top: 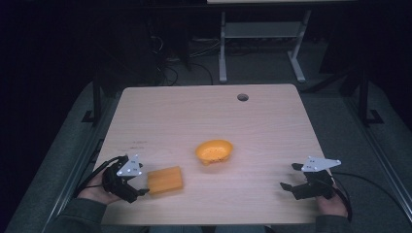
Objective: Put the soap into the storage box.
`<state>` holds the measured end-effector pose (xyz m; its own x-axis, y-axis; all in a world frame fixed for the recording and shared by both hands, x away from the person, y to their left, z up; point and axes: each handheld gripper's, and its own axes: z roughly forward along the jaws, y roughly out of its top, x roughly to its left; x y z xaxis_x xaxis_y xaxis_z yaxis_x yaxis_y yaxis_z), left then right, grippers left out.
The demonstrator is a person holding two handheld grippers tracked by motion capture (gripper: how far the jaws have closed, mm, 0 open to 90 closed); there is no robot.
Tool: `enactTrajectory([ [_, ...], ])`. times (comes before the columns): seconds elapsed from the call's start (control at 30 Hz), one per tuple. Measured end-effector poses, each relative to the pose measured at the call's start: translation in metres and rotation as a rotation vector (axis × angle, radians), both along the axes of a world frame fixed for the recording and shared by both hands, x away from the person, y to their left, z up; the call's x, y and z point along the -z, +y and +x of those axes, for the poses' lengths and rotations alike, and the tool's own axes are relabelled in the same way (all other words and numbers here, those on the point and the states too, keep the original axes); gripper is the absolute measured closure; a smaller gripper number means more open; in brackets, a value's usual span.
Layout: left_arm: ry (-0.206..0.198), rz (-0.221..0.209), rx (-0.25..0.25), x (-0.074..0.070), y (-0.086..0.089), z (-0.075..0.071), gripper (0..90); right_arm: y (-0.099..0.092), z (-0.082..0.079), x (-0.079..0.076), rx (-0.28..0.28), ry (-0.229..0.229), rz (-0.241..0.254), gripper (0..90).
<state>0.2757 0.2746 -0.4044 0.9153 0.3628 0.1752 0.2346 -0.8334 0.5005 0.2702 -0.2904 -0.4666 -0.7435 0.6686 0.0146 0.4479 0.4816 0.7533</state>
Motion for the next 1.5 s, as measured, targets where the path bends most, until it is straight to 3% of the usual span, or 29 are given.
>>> enactTrajectory([
  [0.6,0.051,0.068,0.088,0.000,-0.036,0.016,15.3,0.000,0.001,0.000,-0.014,-0.003,0.000,13.7],
  [1.5,0.126,0.139,0.139,0.014,-0.064,0.031,15.4,0.002,0.001,0.000,-0.022,-0.001,0.002,13.7],
])
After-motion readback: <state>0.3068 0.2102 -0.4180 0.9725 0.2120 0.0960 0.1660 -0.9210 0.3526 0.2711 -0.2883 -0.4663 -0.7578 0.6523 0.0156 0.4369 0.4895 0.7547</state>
